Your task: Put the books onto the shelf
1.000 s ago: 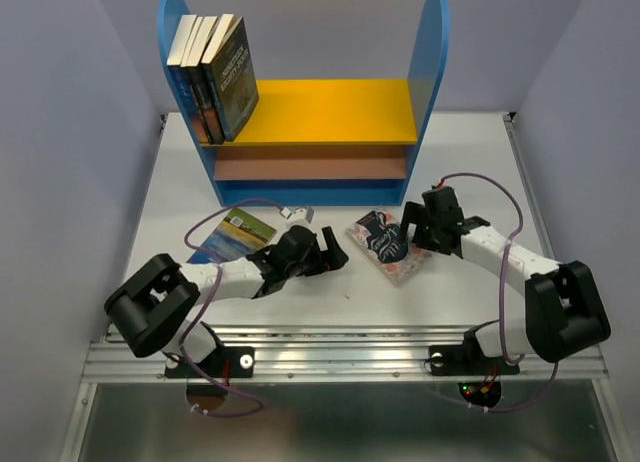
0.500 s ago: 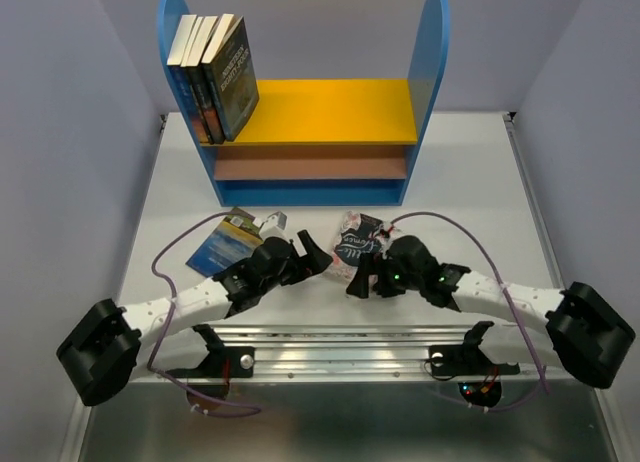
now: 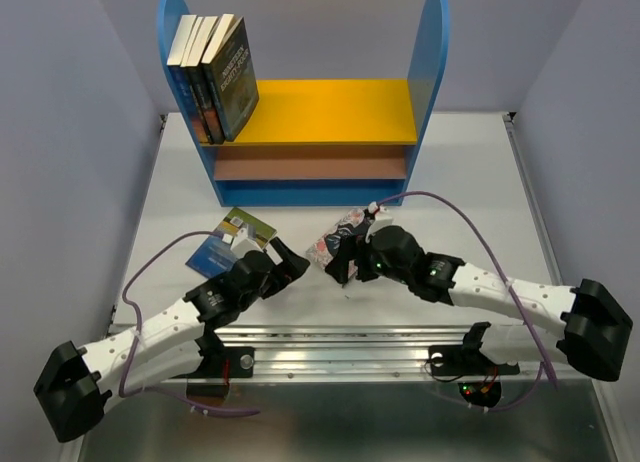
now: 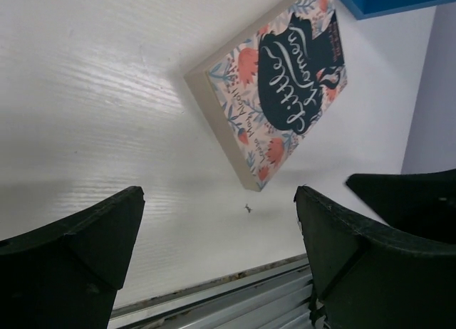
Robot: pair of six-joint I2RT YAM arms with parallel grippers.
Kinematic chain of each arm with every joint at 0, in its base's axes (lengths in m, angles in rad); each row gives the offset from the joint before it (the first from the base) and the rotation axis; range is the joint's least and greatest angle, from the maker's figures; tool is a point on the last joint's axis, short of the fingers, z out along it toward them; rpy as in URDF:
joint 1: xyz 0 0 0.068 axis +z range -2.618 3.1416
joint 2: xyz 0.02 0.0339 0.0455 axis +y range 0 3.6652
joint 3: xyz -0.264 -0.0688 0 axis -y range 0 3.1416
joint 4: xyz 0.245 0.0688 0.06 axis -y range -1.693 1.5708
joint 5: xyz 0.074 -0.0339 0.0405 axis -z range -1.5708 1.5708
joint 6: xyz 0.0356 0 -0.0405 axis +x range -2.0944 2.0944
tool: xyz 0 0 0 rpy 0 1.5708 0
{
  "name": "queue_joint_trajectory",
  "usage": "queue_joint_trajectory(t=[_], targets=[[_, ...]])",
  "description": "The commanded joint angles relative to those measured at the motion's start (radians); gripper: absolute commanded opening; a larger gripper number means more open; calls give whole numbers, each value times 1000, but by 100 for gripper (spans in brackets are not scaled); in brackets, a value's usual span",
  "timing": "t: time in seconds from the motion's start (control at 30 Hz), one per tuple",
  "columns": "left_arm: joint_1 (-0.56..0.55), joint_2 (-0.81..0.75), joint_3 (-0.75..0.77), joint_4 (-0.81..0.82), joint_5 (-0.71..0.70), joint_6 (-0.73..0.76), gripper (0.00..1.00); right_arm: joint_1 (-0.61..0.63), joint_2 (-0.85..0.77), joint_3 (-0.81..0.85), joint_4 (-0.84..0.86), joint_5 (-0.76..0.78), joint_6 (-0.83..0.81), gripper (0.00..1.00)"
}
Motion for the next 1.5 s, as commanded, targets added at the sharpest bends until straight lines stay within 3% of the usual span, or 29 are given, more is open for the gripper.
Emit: queue_joint_trajectory(t=[0.0, 0.17, 0.3, 0.57, 0.7, 0.83, 1.2, 1.33, 1.47], targets=[[-6, 47, -34, 68, 20, -6, 99, -53, -42, 51, -97, 181, -70, 100], [-8, 139, -21, 129, 51, 14, 99, -193, 42, 111, -96, 312, -253, 100], [-12, 176, 15, 134, 44, 34, 99, -386, 157, 174, -75, 203, -329, 100], [-26, 221, 15, 169, 44, 26, 99, -399, 312, 166, 90, 55, -426, 100], [-29, 248, 39, 174, 41, 38, 99, -399, 407, 151, 140, -43, -415, 100], [-32, 270, 49, 177, 29, 44, 99, -399, 380, 87, 185, -181, -349, 100], [-23, 461, 145, 183, -63, 96, 99, -134, 116, -176, 171, -86, -67, 100], [-17, 526, 205, 166, -74, 116, 99, 7, 99, -168, 202, -34, 19, 100], [-9, 508, 246, 114, -113, 136, 99, 41, 88, -118, 130, 35, 45, 100]])
